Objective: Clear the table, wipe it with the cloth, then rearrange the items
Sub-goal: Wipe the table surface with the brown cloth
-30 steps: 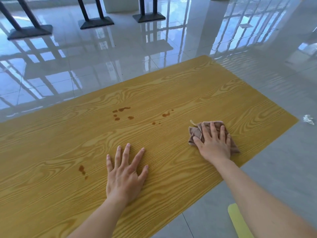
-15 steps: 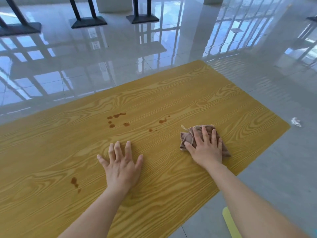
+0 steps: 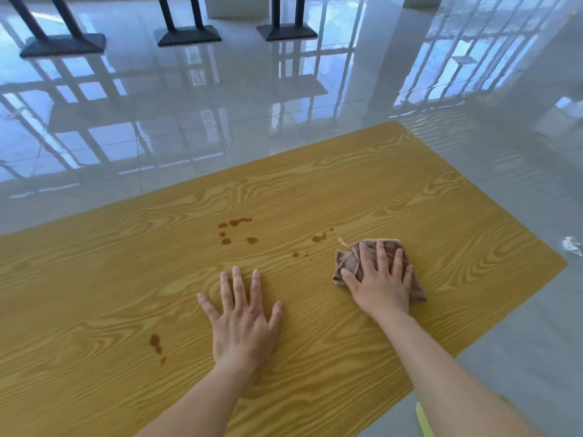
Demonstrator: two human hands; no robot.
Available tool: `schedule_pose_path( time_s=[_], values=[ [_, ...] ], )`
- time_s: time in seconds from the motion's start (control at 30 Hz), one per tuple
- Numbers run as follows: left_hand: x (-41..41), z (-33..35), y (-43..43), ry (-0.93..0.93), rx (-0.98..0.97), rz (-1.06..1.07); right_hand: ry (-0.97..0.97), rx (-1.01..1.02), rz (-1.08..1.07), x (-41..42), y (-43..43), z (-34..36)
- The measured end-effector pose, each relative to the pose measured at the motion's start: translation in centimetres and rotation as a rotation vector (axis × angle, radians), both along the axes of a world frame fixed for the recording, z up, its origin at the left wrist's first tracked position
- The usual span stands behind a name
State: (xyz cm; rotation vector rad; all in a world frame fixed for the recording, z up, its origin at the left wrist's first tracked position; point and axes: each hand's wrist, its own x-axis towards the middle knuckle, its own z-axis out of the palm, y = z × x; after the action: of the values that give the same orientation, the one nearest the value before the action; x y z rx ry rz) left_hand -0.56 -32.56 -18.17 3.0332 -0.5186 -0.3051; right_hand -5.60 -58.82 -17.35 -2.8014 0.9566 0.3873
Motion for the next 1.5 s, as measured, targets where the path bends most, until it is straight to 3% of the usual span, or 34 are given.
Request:
schedule_pose_path(
  time_s=[0.07,0.13,0.23,0.3,0.47,0.67,0.73,0.9,1.1,1.23,1.33,1.4,1.5],
  values=[
    [-0.1,0.0,0.1,-0.020,-0.022,0.012,-0.023,0.011,0.149,-0.2,2.6,0.2],
    [-0.1,-0.1,0.0,-0.040,-0.036,0.028,-0.085,0.021,0.435,-2.8,5.6,0.5],
    [-0.2,-0.1,-0.1,-0.050,-0.057,0.039,-0.142,0.052,0.719,-6.0,5.1,0.6],
    [-0.2,-0.1,-0.1,-0.067,-0.056,0.045,-0.140,0.013,0.695,-4.4,2.8,0.2],
    [-0.3,-0.1,-0.2,-0.097,-0.067,0.069,-0.116,0.032,0.381,2.9,3.4,-0.3],
    [-0.4,-0.1,0.0,-0.104,-0.083,0.082,-0.154,0.074,0.772,-2.7,5.3,0.3],
    [-0.3,-0.3,0.0,-0.109,-0.095,0.090,-0.158,0.044,0.773,-3.5,4.1,0.1],
    [-0.3,-0.3,0.0,-0.128,-0.091,0.098,-0.132,0.068,0.479,3.7,7.2,0.2],
    [-0.2,-0.5,0.0,-0.118,-0.096,0.107,-0.169,0.085,0.726,-2.6,5.9,0.4],
    [-0.3,-0.7,0.1,-0.124,-0.104,0.101,-0.091,-0.044,0.449,0.3,-0.4,0.0],
    [-0.4,-0.5,0.0,-0.132,-0.102,0.115,-0.061,0.052,0.260,6.4,-1.4,0.1],
    [-0.4,-0.5,0.0,-0.128,-0.108,0.134,-0.070,0.064,0.297,8.5,-0.3,0.3],
    [-0.4,-0.6,0.0,-0.132,-0.117,0.146,-0.114,0.059,0.562,5.7,2.2,0.6]
  ],
)
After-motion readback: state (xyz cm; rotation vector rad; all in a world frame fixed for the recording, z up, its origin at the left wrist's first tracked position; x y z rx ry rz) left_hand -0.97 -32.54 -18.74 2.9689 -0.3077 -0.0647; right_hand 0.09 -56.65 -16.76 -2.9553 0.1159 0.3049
